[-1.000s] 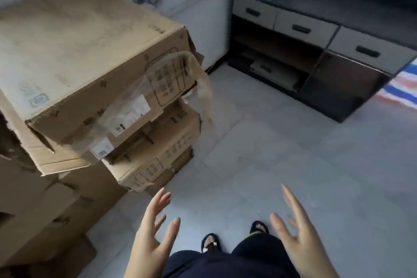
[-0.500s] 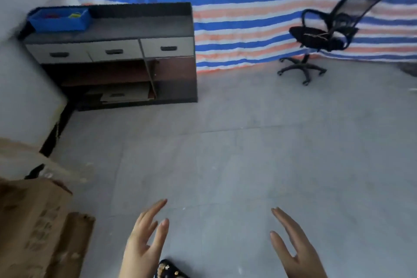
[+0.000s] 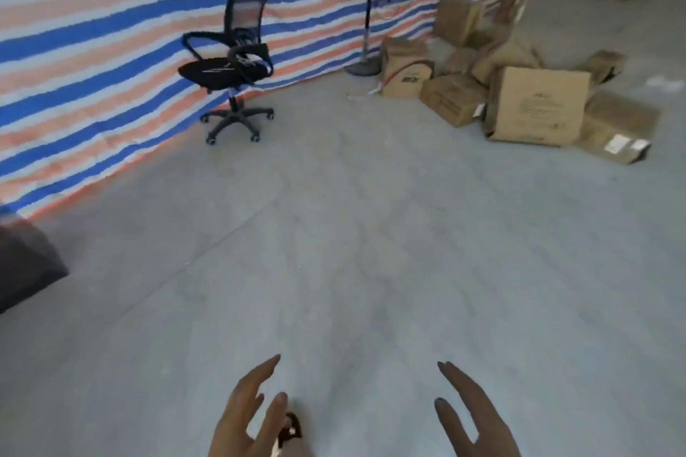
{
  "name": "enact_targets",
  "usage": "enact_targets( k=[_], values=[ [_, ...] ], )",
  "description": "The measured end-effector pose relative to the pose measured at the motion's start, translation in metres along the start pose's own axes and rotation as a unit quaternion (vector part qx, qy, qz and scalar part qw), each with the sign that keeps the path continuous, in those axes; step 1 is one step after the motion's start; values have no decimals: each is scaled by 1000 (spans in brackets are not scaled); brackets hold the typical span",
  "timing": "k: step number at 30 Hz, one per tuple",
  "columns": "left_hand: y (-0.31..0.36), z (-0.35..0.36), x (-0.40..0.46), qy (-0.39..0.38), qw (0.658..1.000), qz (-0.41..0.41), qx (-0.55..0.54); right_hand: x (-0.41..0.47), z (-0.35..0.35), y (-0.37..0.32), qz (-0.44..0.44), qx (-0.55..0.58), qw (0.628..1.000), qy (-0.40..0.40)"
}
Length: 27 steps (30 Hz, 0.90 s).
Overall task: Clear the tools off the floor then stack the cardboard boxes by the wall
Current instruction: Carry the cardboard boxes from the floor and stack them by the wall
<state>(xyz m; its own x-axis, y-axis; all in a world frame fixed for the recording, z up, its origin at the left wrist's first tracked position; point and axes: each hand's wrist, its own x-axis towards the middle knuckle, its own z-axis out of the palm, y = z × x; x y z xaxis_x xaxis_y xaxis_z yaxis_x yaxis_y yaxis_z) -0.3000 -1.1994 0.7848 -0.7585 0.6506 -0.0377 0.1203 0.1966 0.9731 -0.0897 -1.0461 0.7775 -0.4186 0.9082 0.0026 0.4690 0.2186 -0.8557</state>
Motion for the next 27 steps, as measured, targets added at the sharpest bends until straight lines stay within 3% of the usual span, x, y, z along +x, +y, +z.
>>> enact_targets(
  k=[7,18,27],
  values=[
    [15,85,101,-85,996,22,0,73,-19,37,11,12,995,99],
    [99,240,352,-189,975,115,18,305,-86,33,60,34,971,227],
    [120,414,437,-289,951,96,53,414,-171,94,158,44,940,299]
  ],
)
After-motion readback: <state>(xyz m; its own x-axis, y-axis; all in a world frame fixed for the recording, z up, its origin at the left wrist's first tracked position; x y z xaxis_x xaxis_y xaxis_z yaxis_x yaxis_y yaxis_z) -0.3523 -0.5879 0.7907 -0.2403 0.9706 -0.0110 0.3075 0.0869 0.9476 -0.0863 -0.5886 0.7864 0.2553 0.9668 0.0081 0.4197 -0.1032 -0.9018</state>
